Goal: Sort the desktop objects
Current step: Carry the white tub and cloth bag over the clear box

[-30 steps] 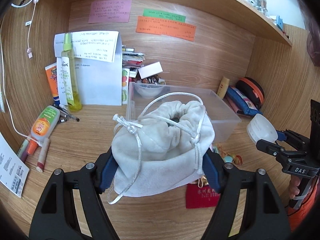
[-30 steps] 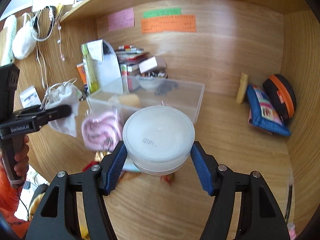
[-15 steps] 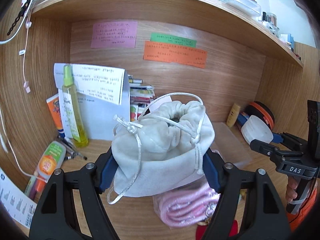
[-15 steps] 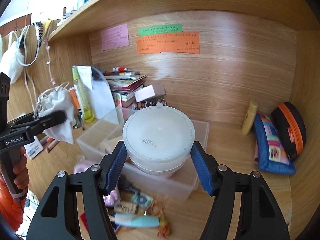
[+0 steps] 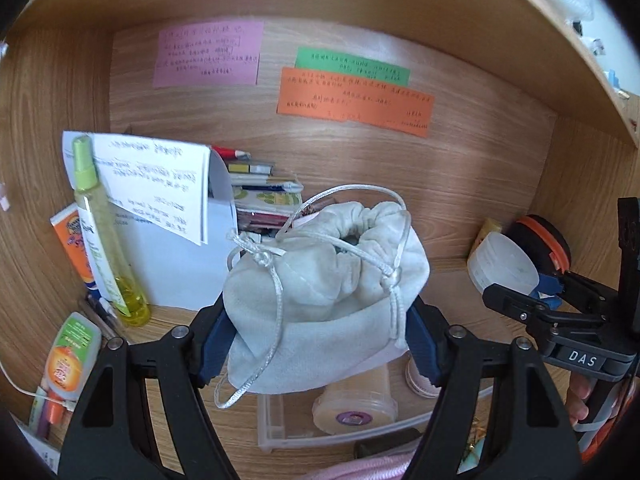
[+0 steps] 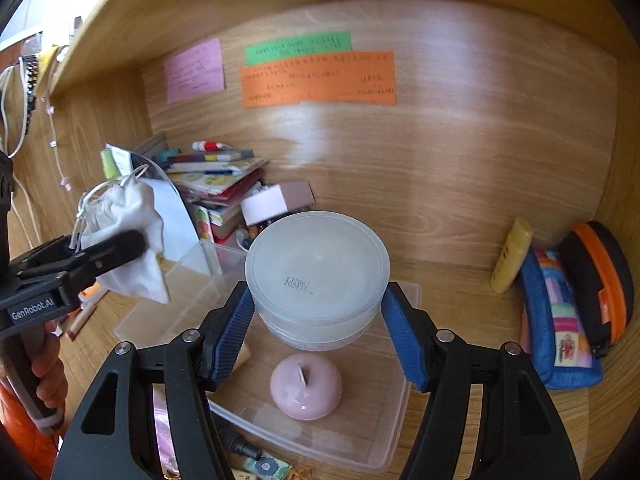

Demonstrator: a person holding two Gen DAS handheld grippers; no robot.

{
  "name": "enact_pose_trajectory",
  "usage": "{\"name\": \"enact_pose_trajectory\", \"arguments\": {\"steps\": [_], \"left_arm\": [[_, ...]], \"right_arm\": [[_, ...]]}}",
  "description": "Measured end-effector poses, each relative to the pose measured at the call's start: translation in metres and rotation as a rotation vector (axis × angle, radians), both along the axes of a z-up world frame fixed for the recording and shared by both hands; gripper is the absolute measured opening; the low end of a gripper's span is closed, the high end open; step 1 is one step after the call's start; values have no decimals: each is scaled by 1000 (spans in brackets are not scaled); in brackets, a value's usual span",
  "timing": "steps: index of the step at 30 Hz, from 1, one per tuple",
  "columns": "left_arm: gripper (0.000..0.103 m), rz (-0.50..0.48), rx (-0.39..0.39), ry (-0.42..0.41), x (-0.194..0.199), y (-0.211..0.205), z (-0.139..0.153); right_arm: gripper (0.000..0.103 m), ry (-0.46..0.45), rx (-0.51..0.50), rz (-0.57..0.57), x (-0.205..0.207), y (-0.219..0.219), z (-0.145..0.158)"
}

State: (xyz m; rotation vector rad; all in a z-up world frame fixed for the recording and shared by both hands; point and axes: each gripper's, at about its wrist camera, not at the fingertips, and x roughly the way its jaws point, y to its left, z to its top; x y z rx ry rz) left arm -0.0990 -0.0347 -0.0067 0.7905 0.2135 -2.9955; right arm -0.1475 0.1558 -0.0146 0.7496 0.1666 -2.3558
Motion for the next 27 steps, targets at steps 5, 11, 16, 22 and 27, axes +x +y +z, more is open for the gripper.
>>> {"name": "enact_pose_trajectory", "arguments": {"steps": [5,11,16,22,27], "left_arm": [[74,15,-25,-57,-19,6,-24],[74,39,-69,-78,-24,7,-35],[74,50,-133,-76,-27,17,-38],[74,51,-164,-92,-33,23,-45],[74,52,-182,-128,-40,25,-55]], "right_arm": [[62,-23,52,-33,-11,-2,-20],[62,-60,101,-66,-23,-3,-38],[62,-68,133,-75,-23,-8,-48],[62,-73,161,-77,-24,-16,-56],[62,-78,176,-84,-24,-23,-60]]}}
